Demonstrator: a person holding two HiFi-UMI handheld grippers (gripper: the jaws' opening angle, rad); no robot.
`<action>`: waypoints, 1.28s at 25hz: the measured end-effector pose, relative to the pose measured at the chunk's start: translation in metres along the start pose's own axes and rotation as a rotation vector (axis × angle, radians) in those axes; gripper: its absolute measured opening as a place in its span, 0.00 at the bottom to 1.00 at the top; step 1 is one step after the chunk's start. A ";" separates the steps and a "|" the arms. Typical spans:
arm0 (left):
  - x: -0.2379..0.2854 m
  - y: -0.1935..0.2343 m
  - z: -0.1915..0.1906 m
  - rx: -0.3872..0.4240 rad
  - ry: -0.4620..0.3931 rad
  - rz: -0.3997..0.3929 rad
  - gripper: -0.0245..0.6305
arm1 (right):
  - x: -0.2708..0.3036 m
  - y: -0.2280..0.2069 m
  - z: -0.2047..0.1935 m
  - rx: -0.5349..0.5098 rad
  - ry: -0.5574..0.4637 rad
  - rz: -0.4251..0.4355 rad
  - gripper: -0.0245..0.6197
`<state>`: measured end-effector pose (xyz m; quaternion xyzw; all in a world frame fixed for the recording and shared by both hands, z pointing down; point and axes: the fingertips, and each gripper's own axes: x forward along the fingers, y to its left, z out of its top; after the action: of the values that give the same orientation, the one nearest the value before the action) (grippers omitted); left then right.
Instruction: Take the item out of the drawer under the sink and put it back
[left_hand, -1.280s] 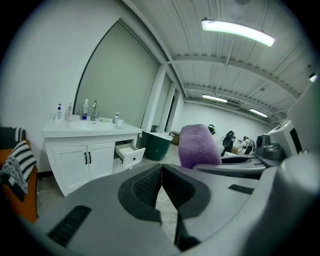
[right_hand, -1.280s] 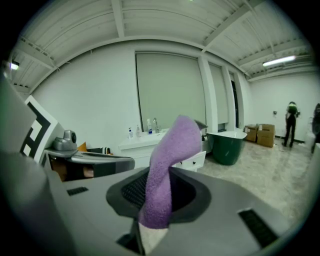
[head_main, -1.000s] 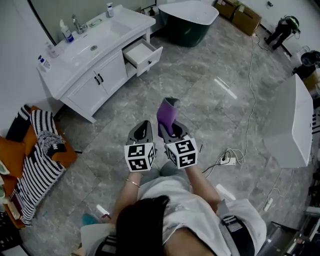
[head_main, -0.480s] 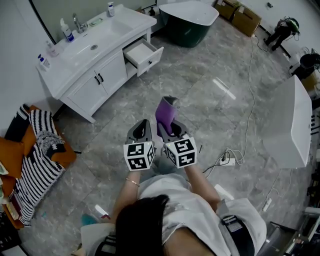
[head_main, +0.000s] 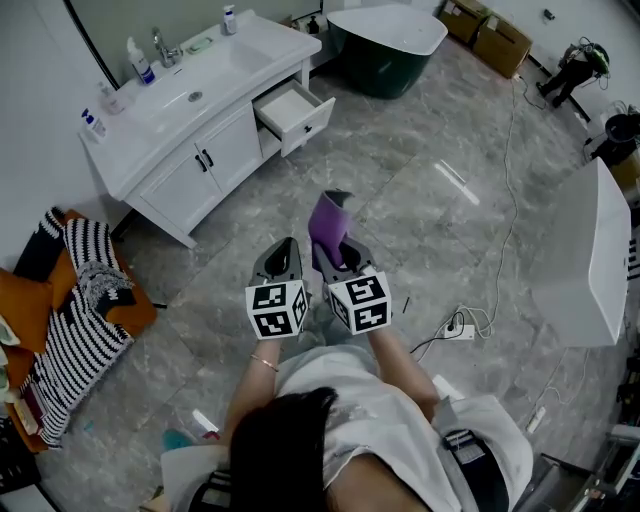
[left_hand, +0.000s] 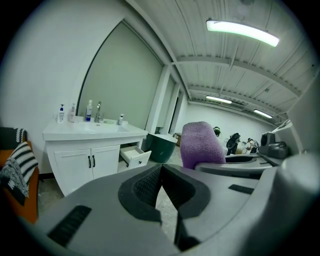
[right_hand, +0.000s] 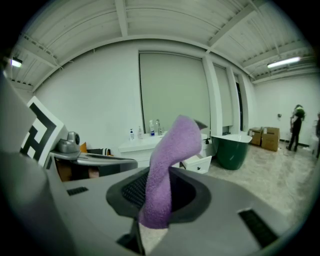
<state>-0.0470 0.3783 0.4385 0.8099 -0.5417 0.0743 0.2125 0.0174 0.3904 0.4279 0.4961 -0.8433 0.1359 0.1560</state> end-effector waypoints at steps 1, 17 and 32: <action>0.003 0.000 0.001 -0.009 0.002 0.001 0.04 | 0.002 -0.002 0.001 0.001 0.001 0.000 0.19; 0.088 -0.001 0.027 -0.033 0.027 0.026 0.04 | 0.060 -0.072 0.026 0.000 0.023 0.044 0.19; 0.169 -0.006 0.050 -0.042 0.054 0.080 0.04 | 0.112 -0.139 0.049 -0.006 0.052 0.112 0.19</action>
<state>0.0209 0.2165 0.4511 0.7808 -0.5690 0.0932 0.2407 0.0814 0.2173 0.4385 0.4442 -0.8656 0.1549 0.1716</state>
